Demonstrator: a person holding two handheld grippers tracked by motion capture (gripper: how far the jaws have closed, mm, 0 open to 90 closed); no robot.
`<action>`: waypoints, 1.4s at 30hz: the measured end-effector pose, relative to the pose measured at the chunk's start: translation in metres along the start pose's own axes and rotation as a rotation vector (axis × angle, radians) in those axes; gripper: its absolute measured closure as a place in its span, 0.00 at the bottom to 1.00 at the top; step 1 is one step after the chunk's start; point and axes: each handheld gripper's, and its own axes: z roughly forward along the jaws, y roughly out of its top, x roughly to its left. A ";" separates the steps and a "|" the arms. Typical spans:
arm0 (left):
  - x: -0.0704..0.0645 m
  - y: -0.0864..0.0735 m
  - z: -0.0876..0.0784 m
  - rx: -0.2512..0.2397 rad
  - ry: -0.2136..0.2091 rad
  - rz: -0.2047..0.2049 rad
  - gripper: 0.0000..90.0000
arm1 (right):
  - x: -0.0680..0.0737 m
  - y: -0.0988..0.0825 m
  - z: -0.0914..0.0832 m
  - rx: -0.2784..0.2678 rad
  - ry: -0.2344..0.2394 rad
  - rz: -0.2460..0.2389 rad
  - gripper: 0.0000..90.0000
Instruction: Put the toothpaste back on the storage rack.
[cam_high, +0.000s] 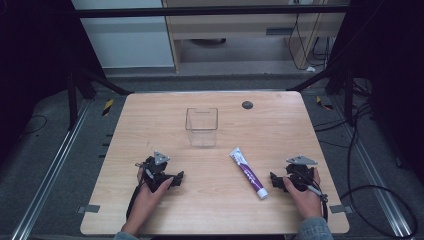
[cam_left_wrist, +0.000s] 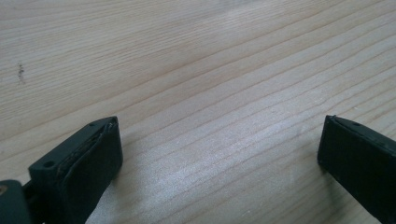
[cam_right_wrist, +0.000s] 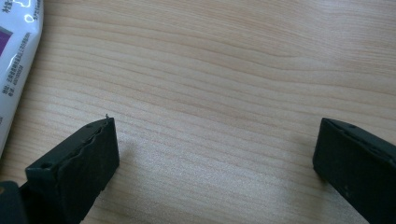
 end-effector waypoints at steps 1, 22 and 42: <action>0.000 0.000 0.000 0.000 0.000 0.000 0.00 | 0.000 0.000 0.000 0.000 0.000 0.000 0.01; 0.000 0.000 0.000 -0.001 0.003 -0.002 0.00 | 0.034 0.019 -0.058 -0.141 0.038 -0.071 0.27; 0.000 0.001 0.001 -0.001 0.001 -0.001 0.00 | 0.100 0.061 -0.031 0.021 0.112 -0.251 0.43</action>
